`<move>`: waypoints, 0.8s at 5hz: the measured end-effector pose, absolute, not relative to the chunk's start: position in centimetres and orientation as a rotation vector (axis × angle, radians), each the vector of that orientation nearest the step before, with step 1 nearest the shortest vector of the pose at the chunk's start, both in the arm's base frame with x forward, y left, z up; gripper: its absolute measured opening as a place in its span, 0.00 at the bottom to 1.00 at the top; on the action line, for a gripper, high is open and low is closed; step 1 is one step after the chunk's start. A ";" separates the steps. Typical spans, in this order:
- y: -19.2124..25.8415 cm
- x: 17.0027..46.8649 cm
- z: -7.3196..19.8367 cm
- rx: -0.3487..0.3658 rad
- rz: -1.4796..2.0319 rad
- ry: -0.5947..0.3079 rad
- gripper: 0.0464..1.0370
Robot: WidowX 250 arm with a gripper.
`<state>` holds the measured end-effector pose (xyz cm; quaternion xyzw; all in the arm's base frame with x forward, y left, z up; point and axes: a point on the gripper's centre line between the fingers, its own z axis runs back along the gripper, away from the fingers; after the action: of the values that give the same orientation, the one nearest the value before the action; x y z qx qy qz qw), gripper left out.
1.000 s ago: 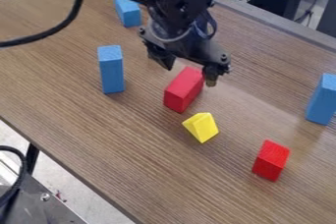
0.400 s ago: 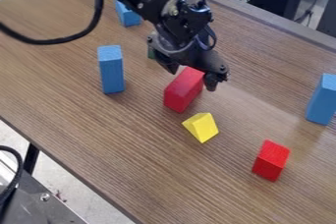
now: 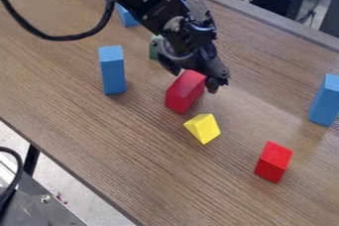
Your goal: Put red block on top of the green cube
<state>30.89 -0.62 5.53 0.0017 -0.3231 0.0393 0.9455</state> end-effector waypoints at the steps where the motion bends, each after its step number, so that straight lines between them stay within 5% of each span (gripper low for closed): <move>1: -0.4 31.0 5.1 0.011 0.084 -0.655 0.96; 2: -0.2 31.0 4.6 0.019 0.102 -0.647 0.91; 3: 0.0 30.9 3.6 0.031 0.114 -0.625 0.62; 4: 0.0 31.0 3.7 0.037 0.110 -0.634 0.53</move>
<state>31.01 0.05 3.69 0.0182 -0.3114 0.0540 0.9486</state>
